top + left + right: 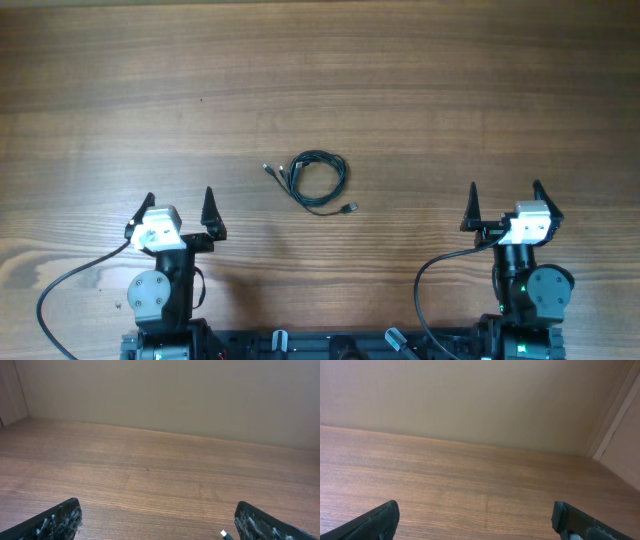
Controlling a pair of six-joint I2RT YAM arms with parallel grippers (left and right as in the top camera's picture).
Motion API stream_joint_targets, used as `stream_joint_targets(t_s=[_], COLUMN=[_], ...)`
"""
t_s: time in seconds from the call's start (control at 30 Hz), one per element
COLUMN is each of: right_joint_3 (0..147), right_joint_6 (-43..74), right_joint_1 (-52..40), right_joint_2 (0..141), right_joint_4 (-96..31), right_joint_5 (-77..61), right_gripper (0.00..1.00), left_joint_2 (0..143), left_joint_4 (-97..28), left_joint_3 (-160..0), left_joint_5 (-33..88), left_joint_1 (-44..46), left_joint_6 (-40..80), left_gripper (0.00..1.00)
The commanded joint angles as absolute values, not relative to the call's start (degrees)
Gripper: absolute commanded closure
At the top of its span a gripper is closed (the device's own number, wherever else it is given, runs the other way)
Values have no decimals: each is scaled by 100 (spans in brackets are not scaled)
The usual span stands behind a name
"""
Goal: Untangle cables
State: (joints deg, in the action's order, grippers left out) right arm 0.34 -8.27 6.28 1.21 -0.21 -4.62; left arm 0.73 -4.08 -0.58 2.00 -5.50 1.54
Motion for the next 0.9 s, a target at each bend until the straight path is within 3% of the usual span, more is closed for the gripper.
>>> stream_joint_targets(t_s=[0.0,0.87], right_joint_3=[45,45], right_joint_6=[-902,-902], right_joint_1=[596,596], right_joint_2=[43,43], right_joint_4=[-19,-19], right_joint_5=[-386,-386], right_gripper=[0,0], left_joint_2=[27,27], left_joint_4=[-436,-436], left_joint_3=[-34,-34], left_joint_5=[248,248], left_joint_1=[-513,-513], left_joint_6=[62,62], left_gripper=[1,0])
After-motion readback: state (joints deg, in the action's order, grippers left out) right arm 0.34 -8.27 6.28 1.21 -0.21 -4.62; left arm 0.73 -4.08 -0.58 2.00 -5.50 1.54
